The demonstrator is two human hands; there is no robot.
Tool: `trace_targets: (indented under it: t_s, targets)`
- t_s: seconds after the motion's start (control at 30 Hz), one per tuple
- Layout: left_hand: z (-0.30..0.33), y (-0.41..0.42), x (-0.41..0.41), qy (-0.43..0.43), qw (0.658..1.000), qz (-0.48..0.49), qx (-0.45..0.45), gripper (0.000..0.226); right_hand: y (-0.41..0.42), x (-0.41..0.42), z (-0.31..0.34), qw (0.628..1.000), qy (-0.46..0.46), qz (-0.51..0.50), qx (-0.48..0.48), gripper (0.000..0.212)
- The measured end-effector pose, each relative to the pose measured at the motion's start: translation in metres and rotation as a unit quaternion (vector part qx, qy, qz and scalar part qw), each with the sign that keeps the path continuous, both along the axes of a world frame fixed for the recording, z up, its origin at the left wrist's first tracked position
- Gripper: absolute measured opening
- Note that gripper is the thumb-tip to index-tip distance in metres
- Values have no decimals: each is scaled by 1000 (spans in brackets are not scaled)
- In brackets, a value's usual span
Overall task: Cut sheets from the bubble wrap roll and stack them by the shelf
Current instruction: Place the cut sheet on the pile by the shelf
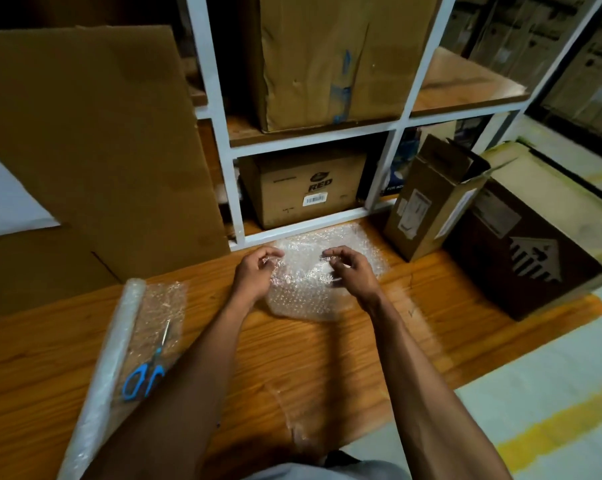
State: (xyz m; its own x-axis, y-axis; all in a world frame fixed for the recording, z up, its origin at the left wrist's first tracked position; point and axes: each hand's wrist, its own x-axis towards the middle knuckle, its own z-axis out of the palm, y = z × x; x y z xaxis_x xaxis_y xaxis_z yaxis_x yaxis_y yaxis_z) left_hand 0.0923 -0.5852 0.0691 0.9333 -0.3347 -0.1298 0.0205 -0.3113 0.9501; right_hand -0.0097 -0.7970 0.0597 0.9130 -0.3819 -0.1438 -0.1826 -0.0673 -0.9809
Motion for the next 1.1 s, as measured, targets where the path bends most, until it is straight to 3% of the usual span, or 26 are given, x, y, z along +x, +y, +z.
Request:
trace_targets:
  t_s: [0.2, 0.3, 0.47, 0.7, 0.97, 1.1]
  targets:
    - [-12, -39, 6, 40, 999, -24, -13, 40, -53, 16, -3, 997, 53, 61, 7, 66]
    - [-18, -59, 13, 64, 997, -31, -26, 41, -81, 26, -7, 994, 73, 78, -15, 75]
    - [-37, -97, 37, 67, 998, -20, 7, 47, -121, 52, -22, 994, 74, 71, -29, 77]
    - [-76, -129, 72, 1, 978, 29, 206, 44, -146, 99, -65, 987, 91, 11, -132, 66]
    - [-103, -138, 87, -49, 967, 55, 244, 43, -151, 126, -94, 974, 101, 12, -203, 60]
    - [-112, -136, 89, -77, 957, 52, 275, 43, -147, 125, -100, 953, 87, -6, -290, 53]
